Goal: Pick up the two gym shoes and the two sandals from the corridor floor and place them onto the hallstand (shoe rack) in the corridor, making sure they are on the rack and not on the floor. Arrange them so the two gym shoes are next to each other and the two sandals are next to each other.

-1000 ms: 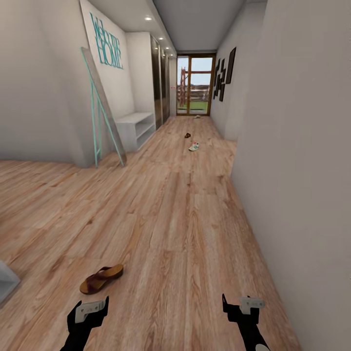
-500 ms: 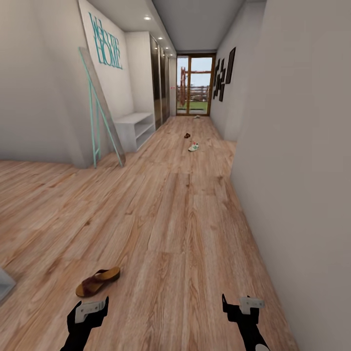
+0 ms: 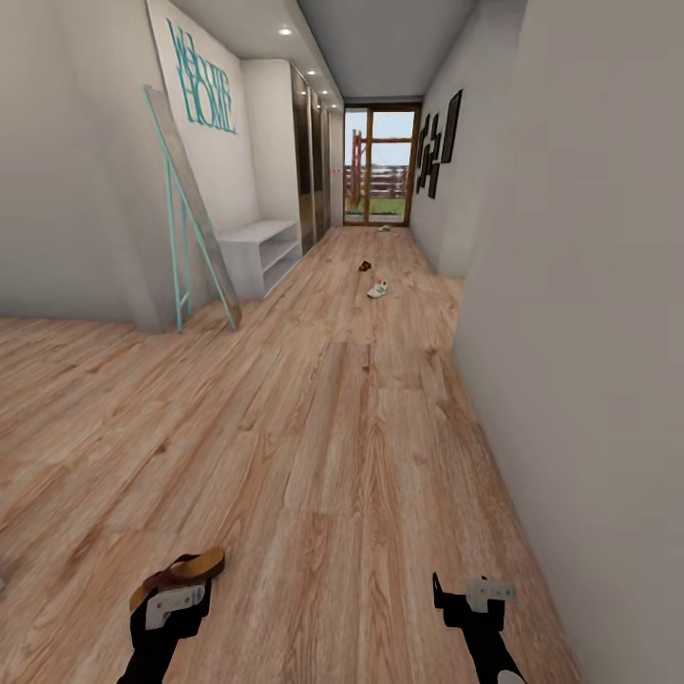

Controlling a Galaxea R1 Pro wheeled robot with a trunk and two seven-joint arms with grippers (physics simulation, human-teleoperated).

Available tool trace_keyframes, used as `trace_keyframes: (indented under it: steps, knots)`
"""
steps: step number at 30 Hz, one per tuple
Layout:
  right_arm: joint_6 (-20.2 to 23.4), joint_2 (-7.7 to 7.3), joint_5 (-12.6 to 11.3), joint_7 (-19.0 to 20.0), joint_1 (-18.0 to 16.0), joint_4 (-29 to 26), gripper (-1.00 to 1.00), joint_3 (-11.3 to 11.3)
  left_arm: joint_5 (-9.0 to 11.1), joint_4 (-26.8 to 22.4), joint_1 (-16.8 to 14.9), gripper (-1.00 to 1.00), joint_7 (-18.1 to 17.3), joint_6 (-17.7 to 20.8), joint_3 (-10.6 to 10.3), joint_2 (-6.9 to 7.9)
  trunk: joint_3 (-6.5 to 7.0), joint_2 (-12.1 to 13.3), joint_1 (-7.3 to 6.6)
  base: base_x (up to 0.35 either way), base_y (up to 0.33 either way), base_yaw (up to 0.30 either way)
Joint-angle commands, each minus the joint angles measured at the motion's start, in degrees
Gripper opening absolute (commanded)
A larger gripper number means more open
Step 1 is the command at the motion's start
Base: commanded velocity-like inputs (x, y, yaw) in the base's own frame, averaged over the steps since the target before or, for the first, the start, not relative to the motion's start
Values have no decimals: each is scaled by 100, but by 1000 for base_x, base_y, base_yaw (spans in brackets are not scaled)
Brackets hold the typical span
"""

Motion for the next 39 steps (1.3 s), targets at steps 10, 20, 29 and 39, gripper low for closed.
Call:
trace_keyframes:
  steps: [10, 20, 29, 39]
  knots:
    - [0, 0, 0, 1, 0, -1, 100, 3, 0, 0, 0, 100, 2, 0, 6, 0, 0, 0, 0, 308, 32, 0]
    - [0, 0, 0, 0, 0, 0, 100, 3, 1, 0, 0, 100, 2, 0, 8, 0, 0, 0, 0, 321, 47, 0]
    - [0, 0, 0, 0, 0, -1, 100, 4, -1, 0, 0, 100, 2, 0, 7, -3, 0, 0, 0, 324, 15, 0]
    - [0, 0, 0, 0, 0, -1, 100, 4, -4, 0, 0, 100, 2, 0, 7, -11, 0, 0, 0, 324, -11, 0]
